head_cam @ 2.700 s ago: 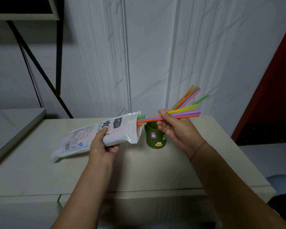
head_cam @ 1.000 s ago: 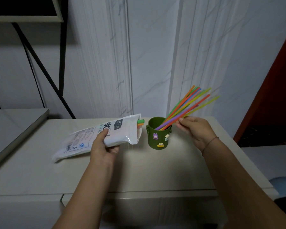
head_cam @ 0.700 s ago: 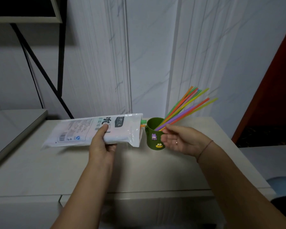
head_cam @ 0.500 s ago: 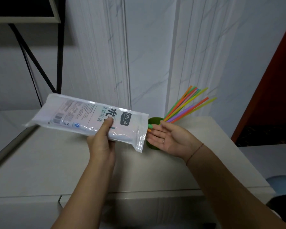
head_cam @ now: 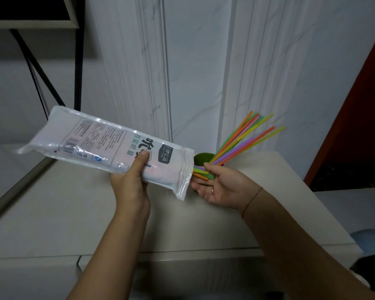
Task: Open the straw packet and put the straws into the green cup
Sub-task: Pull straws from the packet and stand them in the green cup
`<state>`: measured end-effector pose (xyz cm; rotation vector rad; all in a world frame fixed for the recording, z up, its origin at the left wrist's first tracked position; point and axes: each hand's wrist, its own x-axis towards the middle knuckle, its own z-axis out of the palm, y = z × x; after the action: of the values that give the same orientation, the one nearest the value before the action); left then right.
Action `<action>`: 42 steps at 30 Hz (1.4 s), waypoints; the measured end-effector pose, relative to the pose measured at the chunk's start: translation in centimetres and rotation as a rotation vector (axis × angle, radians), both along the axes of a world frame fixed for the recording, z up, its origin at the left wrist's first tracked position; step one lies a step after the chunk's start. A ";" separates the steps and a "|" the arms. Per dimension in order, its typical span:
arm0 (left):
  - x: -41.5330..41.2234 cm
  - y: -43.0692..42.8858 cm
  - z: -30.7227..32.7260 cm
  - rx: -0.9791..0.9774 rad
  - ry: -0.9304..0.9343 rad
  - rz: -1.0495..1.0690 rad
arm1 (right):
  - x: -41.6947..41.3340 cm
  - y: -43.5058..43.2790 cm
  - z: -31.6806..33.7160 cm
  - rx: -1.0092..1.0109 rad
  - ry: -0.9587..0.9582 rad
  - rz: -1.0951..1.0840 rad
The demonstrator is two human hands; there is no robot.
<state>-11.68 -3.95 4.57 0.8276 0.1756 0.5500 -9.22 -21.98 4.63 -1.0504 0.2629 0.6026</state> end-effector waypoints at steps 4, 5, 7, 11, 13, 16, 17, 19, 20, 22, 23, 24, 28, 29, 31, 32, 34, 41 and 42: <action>0.1 0.2 -0.3 -0.093 0.057 -0.032 | 0.0 0.4 0.1 0.046 -0.166 -0.081; 0.2 0.3 -0.4 -0.110 0.067 -0.042 | 0.1 0.5 0.1 0.052 -0.217 -0.114; 0.3 0.4 -0.6 -0.168 0.092 -0.077 | 0.2 0.4 0.1 -0.002 -0.336 -0.166; 0.6 1.0 -1.0 -0.360 0.175 -0.146 | 0.4 -0.6 0.8 -0.189 -0.553 -0.251; 0.7 1.4 -1.2 -0.442 0.213 -0.158 | 0.6 -1.5 1.5 -0.207 -0.614 -0.283; 0.8 1.8 -1.3 -0.494 0.265 -0.148 | 0.8 -3.0 2.4 -0.127 -0.639 -0.340; 0.8 1.9 -1.3 -0.502 0.274 -0.145 | 0.9 -3.3 2.5 -0.076 -0.632 -0.353; 0.7 1.7 -1.3 -0.511 0.282 -0.151 | 1.0 -3.3 2.5 0.053 -0.589 -0.344; 0.7 1.5 -1.2 -0.510 0.283 -0.158 | 0.9 -2.9 2.3 0.119 -0.561 -0.320; 0.7 0.8 -1.2 -0.504 0.290 -0.179 | 0.8 -1.9 1.8 0.216 -0.497 -0.271; 0.7 0.5 -1.2 -0.500 0.294 -0.189 | 0.8 -1.3 1.4 0.239 -0.468 -0.255; 0.6 0.1 -1.3 -0.497 0.300 -0.199 | 0.7 -0.7 1.1 0.245 -0.450 -0.240; 0.6 -0.8 -1.4 -0.470 0.312 -0.224 | 0.4 0.7 0.3 0.179 -0.461 -0.223; 0.6 -0.7 -1.4 -0.472 0.312 -0.221 | 0.5 0.6 0.3 0.173 -0.462 -0.241; 0.6 0.0 -1.3 -0.490 0.304 -0.201 | 0.8 -0.2 0.7 0.180 -0.463 -0.289; 0.7 0.5 -1.3 -0.501 0.297 -0.185 | 1.0 -0.8 1.1 0.184 -0.468 -0.311; 0.8 1.5 -1.2 -0.518 0.274 -0.153 | 1.3 -2.1 1.7 0.194 -0.468 -0.350; 0.9 2.1 -1.1 -0.521 0.270 -0.123 | 0.9 -1.8 1.6 0.356 -0.256 -0.318; 0.9 1.9 -1.2 -0.513 0.276 -0.129 | 0.8 -1.3 1.4 0.361 -0.236 -0.297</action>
<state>-10.78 -2.07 3.40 0.4060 0.4913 0.2470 -8.47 -23.29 6.01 -0.7064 0.0941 0.2415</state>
